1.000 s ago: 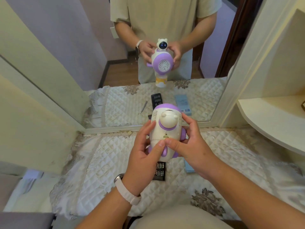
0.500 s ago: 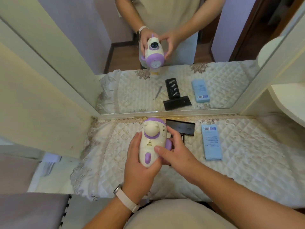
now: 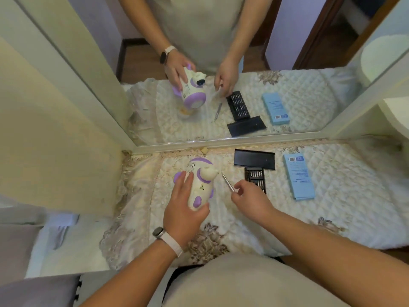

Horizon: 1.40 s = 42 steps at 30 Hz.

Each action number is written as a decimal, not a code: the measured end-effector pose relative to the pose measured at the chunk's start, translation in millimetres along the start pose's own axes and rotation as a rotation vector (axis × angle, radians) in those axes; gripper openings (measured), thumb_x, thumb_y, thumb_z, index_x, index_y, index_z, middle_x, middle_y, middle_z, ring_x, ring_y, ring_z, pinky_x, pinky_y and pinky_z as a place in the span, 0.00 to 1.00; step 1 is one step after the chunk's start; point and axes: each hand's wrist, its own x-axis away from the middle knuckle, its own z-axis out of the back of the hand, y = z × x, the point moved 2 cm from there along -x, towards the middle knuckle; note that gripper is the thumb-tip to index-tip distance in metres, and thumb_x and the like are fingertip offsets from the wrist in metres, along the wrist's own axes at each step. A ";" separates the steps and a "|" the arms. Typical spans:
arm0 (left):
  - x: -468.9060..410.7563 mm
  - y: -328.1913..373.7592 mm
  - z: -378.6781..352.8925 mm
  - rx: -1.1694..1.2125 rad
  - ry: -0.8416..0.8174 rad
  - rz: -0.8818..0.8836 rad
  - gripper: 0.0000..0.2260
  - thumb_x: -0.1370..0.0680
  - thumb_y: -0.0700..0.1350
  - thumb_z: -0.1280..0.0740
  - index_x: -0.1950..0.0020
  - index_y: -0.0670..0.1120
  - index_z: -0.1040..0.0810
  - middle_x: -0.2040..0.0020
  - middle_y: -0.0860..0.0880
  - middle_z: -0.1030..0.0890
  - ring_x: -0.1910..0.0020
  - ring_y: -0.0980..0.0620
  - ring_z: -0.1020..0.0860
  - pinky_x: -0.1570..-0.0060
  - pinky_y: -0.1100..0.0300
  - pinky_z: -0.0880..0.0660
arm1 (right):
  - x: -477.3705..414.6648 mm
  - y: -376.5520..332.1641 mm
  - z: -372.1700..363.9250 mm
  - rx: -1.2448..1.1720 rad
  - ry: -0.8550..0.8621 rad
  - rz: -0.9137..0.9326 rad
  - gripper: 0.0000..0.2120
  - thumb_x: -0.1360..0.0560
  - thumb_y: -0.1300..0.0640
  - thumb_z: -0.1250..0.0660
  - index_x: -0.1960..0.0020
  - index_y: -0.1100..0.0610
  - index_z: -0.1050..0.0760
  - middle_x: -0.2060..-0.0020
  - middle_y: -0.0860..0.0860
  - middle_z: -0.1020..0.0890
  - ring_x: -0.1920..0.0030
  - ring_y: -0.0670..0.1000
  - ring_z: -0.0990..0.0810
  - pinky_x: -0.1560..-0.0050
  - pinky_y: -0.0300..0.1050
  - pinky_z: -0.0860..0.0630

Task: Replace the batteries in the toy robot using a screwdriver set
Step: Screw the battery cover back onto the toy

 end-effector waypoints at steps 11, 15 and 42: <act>-26.1 -39.8 -22.0 -0.085 -0.008 -0.146 0.37 0.30 0.49 0.29 0.23 0.51 0.38 0.21 0.48 0.41 0.29 0.46 0.32 0.43 0.52 0.24 | -27.0 5.5 -52.1 0.332 0.034 -0.047 0.11 0.21 0.56 0.42 0.43 0.62 0.30 0.48 0.58 0.26 0.52 0.62 0.23 0.58 0.49 0.30; -24.4 -47.6 -31.2 -0.165 -0.044 -0.194 0.38 0.31 0.50 0.29 0.24 0.53 0.41 0.22 0.48 0.40 0.36 0.43 0.25 0.49 0.46 0.21 | -35.6 10.2 -55.2 0.319 0.052 -0.113 0.07 0.21 0.60 0.43 0.46 0.60 0.31 0.51 0.58 0.25 0.55 0.60 0.23 0.62 0.47 0.32; -6.6 -28.3 -73.0 -0.469 -0.054 -0.184 0.36 0.30 0.47 0.31 0.23 0.47 0.39 0.21 0.41 0.42 0.26 0.32 0.39 0.34 0.38 0.31 | 41.8 59.6 6.1 -0.319 0.142 -0.044 0.06 0.24 0.55 0.34 0.59 0.50 0.25 0.67 0.46 0.23 0.66 0.45 0.27 0.65 0.38 0.32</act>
